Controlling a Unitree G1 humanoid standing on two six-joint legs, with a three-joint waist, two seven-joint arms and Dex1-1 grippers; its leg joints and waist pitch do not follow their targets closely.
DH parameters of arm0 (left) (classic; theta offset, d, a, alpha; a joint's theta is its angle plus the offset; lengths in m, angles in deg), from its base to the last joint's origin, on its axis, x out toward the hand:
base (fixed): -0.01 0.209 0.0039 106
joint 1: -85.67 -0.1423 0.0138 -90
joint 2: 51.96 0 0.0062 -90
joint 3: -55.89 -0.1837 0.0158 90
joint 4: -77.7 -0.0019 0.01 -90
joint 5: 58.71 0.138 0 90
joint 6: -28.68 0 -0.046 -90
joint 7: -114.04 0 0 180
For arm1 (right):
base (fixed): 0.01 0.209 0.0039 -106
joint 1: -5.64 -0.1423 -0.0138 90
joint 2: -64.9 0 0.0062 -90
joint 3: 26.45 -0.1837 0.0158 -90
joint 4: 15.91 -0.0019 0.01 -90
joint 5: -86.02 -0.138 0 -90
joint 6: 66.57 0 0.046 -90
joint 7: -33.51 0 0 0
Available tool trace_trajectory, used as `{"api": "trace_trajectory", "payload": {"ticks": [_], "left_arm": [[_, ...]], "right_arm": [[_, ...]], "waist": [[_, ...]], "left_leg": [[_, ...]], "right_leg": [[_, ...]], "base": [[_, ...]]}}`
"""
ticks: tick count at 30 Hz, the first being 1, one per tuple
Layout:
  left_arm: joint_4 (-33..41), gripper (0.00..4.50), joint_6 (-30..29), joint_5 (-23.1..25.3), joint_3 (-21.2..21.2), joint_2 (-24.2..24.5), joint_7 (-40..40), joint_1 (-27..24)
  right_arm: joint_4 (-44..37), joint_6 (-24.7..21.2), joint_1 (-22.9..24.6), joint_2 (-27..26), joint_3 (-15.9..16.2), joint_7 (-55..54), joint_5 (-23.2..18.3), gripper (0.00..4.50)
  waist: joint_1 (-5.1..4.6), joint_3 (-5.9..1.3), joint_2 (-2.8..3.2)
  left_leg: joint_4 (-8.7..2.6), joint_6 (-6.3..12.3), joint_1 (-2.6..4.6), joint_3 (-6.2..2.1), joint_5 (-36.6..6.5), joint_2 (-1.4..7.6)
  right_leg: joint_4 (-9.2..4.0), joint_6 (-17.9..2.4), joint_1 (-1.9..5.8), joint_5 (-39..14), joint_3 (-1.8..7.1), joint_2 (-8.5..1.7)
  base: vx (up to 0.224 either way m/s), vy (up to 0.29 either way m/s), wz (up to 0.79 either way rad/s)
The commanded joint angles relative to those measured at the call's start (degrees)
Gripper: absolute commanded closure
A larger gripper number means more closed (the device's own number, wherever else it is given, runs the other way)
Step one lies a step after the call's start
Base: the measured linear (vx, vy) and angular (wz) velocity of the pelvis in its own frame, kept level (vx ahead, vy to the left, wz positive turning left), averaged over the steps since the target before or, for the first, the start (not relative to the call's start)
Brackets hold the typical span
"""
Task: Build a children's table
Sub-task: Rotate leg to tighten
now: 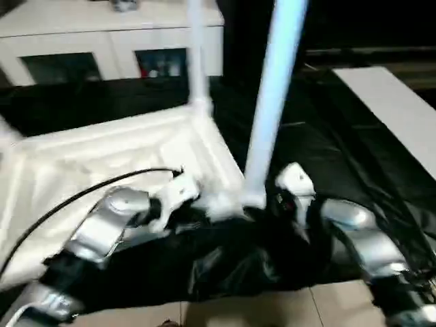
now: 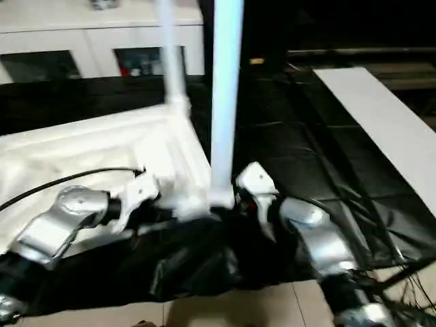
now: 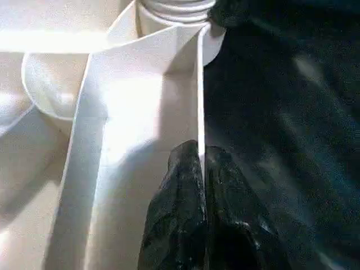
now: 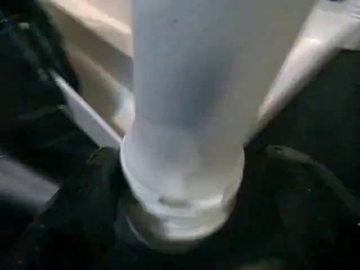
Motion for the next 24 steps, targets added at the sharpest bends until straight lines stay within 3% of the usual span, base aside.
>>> {"api": "trace_trajectory", "payload": {"ticks": [1,2,5,6,12,15,21,24], "left_arm": [[1.88,4.5,-0.82,-1.41,-2.09,-0.19,2.91,-0.41],[2.3,4.5,-0.99,-1.76,-2.02,-0.03,3.1,-0.51],[2.09,4.5,-0.22,-1.39,-1.92,0.0,2.63,-0.44],[1.65,4.5,0.43,-0.99,-1.92,0.08,2.46,-0.35],[1.72,4.5,0.3,-0.45,-1.68,0.46,2.77,-0.51],[1.77,4.5,0.15,-0.49,-1.74,0.59,2.75,-0.57],[-0.67,4.5,1.41,0.98,-0.99,-1.73,-1.72,0.19],[-3.47,4.5,1.78,2.07,0.04,-5.0,-6.9,1.44]], "right_arm": [[-1.05,0.4,-0.32,0.4,0.41,0.59,-0.51,0.4],[-1.36,0.33,-0.3,0.6,0.51,0.85,-0.24,0.4],[-1.14,0.11,-0.51,0.38,0.41,1.61,-0.34,0.4],[-0.67,0.01,-0.81,0.08,0.28,2.05,-0.47,0.65],[-0.09,-0.72,-1.01,-0.33,-0.2,3.04,-2.08,1.16],[0.1,-1.05,-0.84,-0.57,-0.39,3.26,-2.42,1.42],[3.44,-1.58,-1.45,-4.08,-2.55,-3.09,-1.85,1.75],[7.27,-2.18,-3.03,-7.56,-4.33,-10.5,-0.8,1.78]], "waist": [[-0.29,-2.87,0.14],[-0.27,-2.88,0.13],[-0.31,-2.93,-0.09],[-0.27,-3.05,-0.14],[-0.12,-3.33,-0.11],[-0.15,-3.32,-0.15],[-0.29,-3.18,-0.14],[-0.72,-3.15,-0.17]], "left_leg": [[-4.76,1.89,1.63,-0.75,-18.26,2.87],[-4.86,1.02,1.54,-0.88,-18.8,2.85],[-4.9,0.89,1.32,-0.98,-18.58,2.78],[-4.79,1.12,1.25,-0.95,-17.62,2.73],[-4.56,2.36,0.9,-0.92,-13.62,2.72],[-4.53,2.5,0.87,-0.89,-13.66,2.68],[-4.62,1.89,0.98,-0.9,-14.91,2.66],[-4.72,0.12,1.01,-1.09,-16.36,2.42]], "right_leg": [[-4.11,-13.15,2.12,-16.71,2.38,-2.67],[-4.22,-12.16,2.12,-18.2,2.46,-2.77],[-4.22,-11.35,2.18,-18.57,2.5,-2.8],[-4.22,-11.22,2.19,-18.04,2.54,-2.85],[-3.67,-12.28,2.46,-13.21,2.42,-2.76],[-3.68,-12.47,2.5,-13.25,2.39,-2.8],[-4.0,-11.82,2.29,-15.93,2.41,-2.82],[-4.31,-10.75,2.22,-19.76,2.26,-2.85]], "base": [[0.0,0.0,0.0],[0.0,0.0,0.0],[0.0,0.0,0.0],[0.0,0.0,0.0],[0.0,0.0,0.0],[0.0,0.0,0.0],[0.0,0.0,0.0],[0.0,0.0,0.0]]}}
